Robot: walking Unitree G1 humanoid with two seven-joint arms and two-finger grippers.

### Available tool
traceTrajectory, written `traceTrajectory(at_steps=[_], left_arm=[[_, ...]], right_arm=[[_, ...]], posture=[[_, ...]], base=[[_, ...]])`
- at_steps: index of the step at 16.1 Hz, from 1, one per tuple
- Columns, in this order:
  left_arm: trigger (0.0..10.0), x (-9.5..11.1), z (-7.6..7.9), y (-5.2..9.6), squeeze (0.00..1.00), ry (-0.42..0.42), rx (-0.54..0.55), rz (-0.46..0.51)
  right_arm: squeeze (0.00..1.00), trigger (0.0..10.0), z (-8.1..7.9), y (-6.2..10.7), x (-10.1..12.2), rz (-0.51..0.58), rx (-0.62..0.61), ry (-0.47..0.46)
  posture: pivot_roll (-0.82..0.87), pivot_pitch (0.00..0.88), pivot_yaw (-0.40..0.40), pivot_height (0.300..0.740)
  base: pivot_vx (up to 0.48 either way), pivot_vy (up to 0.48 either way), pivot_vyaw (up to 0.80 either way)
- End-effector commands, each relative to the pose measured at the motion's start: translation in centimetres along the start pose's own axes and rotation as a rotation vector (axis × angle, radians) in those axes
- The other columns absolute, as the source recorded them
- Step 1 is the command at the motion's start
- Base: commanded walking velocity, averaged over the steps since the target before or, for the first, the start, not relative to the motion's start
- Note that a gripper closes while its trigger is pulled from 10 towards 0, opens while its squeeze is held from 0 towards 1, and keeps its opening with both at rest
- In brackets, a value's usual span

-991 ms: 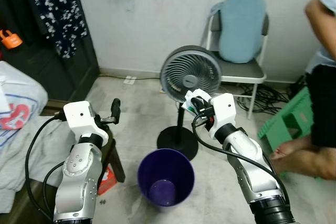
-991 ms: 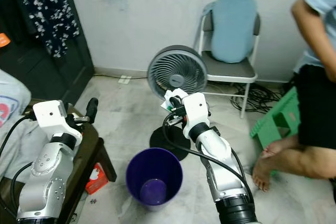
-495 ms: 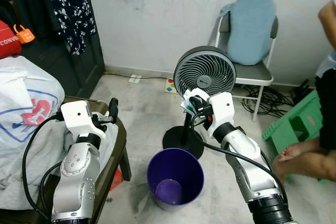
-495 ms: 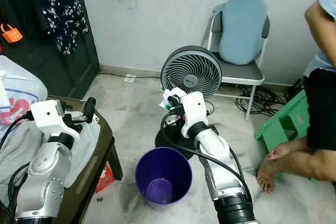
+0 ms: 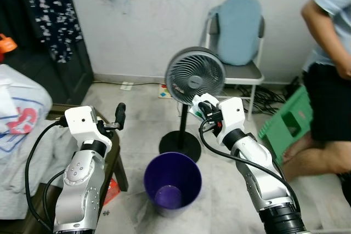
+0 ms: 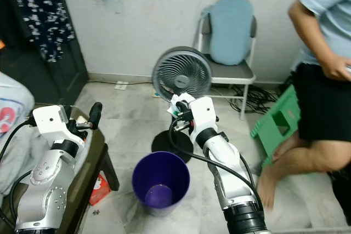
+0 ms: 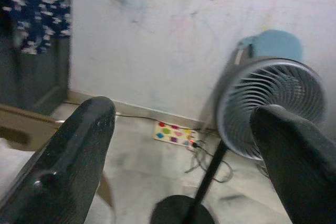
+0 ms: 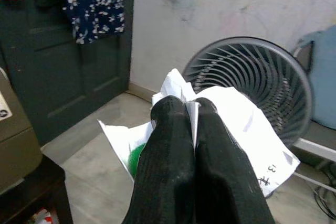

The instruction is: Clean up the room

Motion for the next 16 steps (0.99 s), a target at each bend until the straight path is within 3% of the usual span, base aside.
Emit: traceTrajectory(at_steps=[1,2,6,7,8,13,16], left_arm=[[10.0,0.2,0.3,0.0,0.00,-0.004,-0.018,0.002],[10.0,0.3,0.4,-0.2,0.00,-0.007,-0.028,0.001],[10.0,0.4,-0.6,0.3,0.00,-0.014,-0.009,0.003],[10.0,0.6,-2.3,1.3,0.00,-0.023,0.029,0.000],[10.0,0.7,-2.6,1.6,0.00,-0.029,0.031,0.001],[10.0,1.1,-1.9,1.8,0.00,-0.028,-0.008,-0.002],[10.0,0.8,-1.7,1.9,0.00,-0.015,-0.015,-0.010]], right_arm=[[0.00,10.0,0.7,-0.3,0.3,-0.005,-0.033,0.007],[0.00,10.0,1.4,-0.6,-0.9,-0.076,-0.086,-0.027],[0.00,10.0,2.3,-0.3,-2.0,-0.133,-0.132,-0.029],[0.00,10.0,2.3,0.3,-2.6,-0.150,-0.119,-0.034],[0.00,10.0,2.1,0.5,-2.9,-0.156,-0.113,-0.040],[0.00,10.0,1.0,-0.4,-2.3,-0.141,-0.091,-0.047],[0.00,10.0,1.5,-0.4,-2.3,-0.140,-0.092,-0.035]], posture=[[-0.09,0.000,-0.031,0.740],[-0.08,0.000,-0.036,0.740],[-0.07,0.000,-0.054,0.740],[-0.05,0.000,-0.061,0.740],[-0.05,0.000,-0.057,0.740],[-0.04,0.000,-0.057,0.740],[-0.05,0.000,-0.054,0.740]], base=[[0.000,0.000,0.00],[0.000,0.000,0.00],[0.000,0.000,0.00],[0.000,0.000,0.00],[0.000,0.000,0.00],[0.341,0.000,0.00],[0.396,0.000,0.00]])
Point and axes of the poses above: a point about 5 cm out from each wrist's last joint towards the gripper, its own y axis pointing back from the gripper into the wrist, its own x axis along the axis of the wrist's last joint, z = x × y, the point moved 5 cm from there along -y, pointing out of the wrist towards the gripper, and after that the axes turned 8 degrees about y, right-handed, at the moved point
